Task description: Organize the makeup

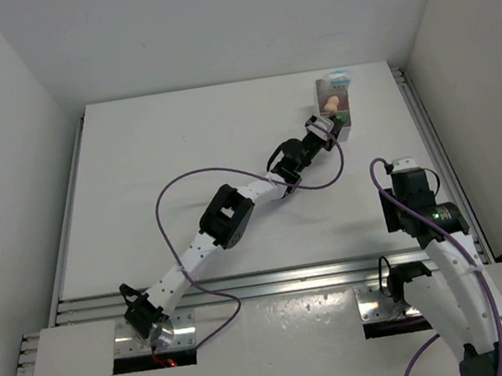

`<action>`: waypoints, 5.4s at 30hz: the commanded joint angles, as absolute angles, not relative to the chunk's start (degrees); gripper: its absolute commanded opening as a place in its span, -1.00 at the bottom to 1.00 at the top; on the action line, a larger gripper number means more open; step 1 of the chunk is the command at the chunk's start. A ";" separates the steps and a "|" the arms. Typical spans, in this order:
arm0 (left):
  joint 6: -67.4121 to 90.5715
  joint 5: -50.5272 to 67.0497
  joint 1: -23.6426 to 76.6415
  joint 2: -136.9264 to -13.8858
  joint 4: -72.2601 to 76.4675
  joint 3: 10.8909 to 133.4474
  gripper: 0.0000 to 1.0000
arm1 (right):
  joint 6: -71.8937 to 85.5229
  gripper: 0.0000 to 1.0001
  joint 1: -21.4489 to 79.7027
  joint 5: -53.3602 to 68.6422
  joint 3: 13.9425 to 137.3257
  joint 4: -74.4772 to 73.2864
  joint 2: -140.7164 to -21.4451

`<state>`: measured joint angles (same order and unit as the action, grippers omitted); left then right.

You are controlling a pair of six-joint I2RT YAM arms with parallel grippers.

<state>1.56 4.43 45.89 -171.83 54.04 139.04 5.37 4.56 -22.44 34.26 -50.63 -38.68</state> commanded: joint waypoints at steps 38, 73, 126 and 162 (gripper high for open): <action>-9.05 -17.18 13.18 -69.19 -4.48 62.16 0.37 | 33.13 0.62 41.82 -17.11 77.38 -22.49 -97.18; 0.26 -33.57 15.03 -54.32 9.15 38.58 0.63 | 46.67 -0.42 52.82 -24.79 110.31 -37.44 -136.85; -2.02 -16.87 14.50 -80.51 4.83 53.17 0.63 | 9.75 -0.99 -4.13 13.97 53.44 63.98 -112.14; -2.55 -14.16 15.03 -81.56 4.31 53.70 0.63 | 5.89 -0.03 -2.55 9.32 47.20 82.27 -117.61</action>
<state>-2.50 -15.44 14.94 -81.76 3.42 51.62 6.02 -3.31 9.47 47.57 74.39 -119.92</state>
